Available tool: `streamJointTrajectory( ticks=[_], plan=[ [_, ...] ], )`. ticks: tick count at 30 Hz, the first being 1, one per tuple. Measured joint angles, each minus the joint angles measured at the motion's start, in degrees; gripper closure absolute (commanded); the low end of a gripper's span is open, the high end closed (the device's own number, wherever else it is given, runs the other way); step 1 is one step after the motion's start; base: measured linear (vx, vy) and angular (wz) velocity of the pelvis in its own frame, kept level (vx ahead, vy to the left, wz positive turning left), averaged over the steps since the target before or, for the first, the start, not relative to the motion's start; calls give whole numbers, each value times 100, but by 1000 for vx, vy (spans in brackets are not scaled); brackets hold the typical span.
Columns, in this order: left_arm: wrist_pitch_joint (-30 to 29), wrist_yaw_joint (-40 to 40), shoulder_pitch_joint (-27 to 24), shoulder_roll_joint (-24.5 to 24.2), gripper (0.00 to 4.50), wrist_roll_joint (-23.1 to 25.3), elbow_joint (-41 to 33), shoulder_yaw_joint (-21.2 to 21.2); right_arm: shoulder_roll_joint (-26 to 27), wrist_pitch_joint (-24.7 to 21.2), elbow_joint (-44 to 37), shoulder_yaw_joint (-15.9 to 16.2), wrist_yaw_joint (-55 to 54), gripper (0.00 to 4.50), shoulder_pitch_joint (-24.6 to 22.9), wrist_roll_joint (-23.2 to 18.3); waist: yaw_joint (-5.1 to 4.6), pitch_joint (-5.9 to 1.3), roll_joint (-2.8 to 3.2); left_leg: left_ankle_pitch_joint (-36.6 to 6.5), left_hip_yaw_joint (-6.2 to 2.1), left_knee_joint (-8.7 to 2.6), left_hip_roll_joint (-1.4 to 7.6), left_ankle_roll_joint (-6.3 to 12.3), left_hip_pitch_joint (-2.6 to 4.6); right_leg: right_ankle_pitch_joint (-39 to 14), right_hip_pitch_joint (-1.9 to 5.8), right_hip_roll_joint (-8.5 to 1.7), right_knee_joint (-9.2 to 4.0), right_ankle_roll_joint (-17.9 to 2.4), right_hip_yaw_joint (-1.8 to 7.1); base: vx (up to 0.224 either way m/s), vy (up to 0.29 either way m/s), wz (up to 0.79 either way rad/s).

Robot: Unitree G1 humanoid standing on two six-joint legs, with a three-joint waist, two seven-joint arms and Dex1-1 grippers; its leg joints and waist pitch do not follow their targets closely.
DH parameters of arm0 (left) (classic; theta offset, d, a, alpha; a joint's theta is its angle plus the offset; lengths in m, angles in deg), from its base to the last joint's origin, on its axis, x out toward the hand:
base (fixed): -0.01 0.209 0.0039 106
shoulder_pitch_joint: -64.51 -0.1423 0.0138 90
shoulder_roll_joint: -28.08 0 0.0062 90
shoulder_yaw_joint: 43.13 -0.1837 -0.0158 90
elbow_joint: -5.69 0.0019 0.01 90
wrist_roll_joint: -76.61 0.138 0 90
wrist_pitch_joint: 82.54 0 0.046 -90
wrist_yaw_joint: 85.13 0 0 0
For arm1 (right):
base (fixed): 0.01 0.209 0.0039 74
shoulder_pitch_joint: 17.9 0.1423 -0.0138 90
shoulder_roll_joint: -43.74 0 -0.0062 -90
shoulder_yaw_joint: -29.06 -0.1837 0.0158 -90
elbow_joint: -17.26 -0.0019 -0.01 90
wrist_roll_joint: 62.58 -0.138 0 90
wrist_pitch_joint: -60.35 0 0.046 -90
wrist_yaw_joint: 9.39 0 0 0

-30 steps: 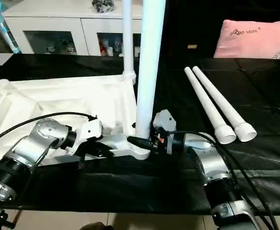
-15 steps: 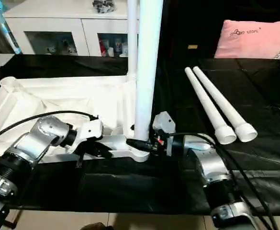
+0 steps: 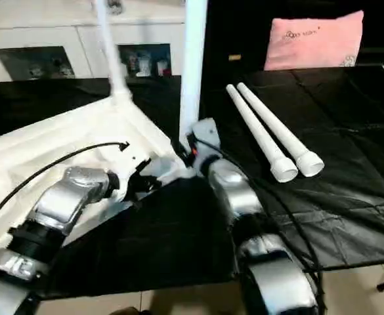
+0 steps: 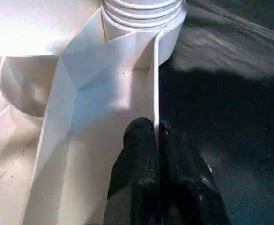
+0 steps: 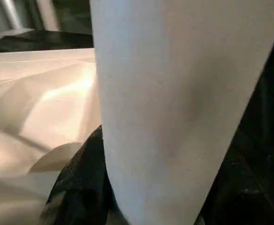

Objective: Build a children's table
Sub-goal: Insert table leg to table base

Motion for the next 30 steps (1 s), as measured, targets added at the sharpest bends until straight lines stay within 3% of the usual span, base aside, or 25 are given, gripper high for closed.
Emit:
streamJointTrajectory(
  ticks=[17, 18, 20, 22, 30],
  plan=[
    [-131, 223, -1, 22, 450, 60, -69, -19, 150, 177, 527, -81, -249, 254, 282, 170, -20, -1, 2, 1, 1, -3, 9, -2, 7, 6, -2, 4, -2, -5, -6, 0, 0, 0],
    [-130, 223, -1, 10, 450, 60, -69, -23, 154, 178, 531, -85, -249, 219, 283, 170, -21, -1, 2, 1, 1, -3, 9, -2, 8, 6, -2, 4, -2, -5, -6, 0, 0, 0],
    [-129, 223, -1, 3, 450, 60, -69, -26, 158, 180, 536, -94, -249, 219, 285, 170, -21, -1, 2, 1, 1, -3, 9, -2, 8, 6, -2, 4, -2, -5, -6, 0, 0, 0],
    [-122, 223, -1, -11, 450, 60, -69, -34, 167, 236, 601, -120, -244, 180, 302, 172, -19, -1, 5, 1, 2, -3, 9, -2, 8, 6, -2, 4, -3, -5, -6, 0, 0, 0],
    [-63, 121, 0, -13, 450, 38, -114, -116, 126, 228, 882, -171, -243, 129, 191, 225, 56, 2, 13, 0, 2, -6, 9, -3, -6, 6, -5, 4, -15, -5, -9, 0, 0, 0]
  ],
)
